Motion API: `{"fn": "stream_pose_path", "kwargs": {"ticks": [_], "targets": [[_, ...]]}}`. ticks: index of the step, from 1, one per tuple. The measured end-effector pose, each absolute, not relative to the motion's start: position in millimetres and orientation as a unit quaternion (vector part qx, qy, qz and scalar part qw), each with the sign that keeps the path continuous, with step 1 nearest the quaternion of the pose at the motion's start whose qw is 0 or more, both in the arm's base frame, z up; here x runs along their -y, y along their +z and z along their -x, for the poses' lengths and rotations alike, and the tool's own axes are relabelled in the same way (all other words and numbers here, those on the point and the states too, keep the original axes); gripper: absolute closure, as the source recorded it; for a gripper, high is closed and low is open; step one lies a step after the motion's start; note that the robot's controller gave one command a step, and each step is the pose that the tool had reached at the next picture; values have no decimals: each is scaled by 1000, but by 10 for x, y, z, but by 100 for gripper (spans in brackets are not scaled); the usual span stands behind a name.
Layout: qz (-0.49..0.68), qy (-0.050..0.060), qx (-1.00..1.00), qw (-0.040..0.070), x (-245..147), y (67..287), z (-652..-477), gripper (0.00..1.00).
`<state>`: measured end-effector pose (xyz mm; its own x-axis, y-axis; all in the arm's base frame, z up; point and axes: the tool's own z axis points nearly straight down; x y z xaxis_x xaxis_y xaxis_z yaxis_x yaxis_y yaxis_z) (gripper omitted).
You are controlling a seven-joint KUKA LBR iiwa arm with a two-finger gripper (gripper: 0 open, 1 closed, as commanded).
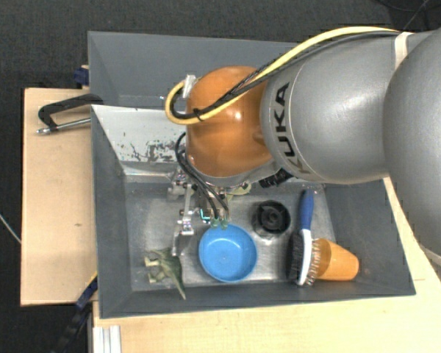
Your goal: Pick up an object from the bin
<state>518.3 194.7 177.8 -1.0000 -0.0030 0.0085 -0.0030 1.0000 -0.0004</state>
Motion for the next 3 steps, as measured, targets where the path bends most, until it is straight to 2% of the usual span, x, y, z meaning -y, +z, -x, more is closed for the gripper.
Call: {"fn": "stream_pose_path", "kwargs": {"ticks": [1, 2, 3], "targets": [[-89, -2, 996, -3, -1081, 723, -5144, 0], [-89, -4, 996, -6, -1119, 781, -5168, 100], [-112, -1, 994, -8, -1150, 2180, -5248, 100]]}}
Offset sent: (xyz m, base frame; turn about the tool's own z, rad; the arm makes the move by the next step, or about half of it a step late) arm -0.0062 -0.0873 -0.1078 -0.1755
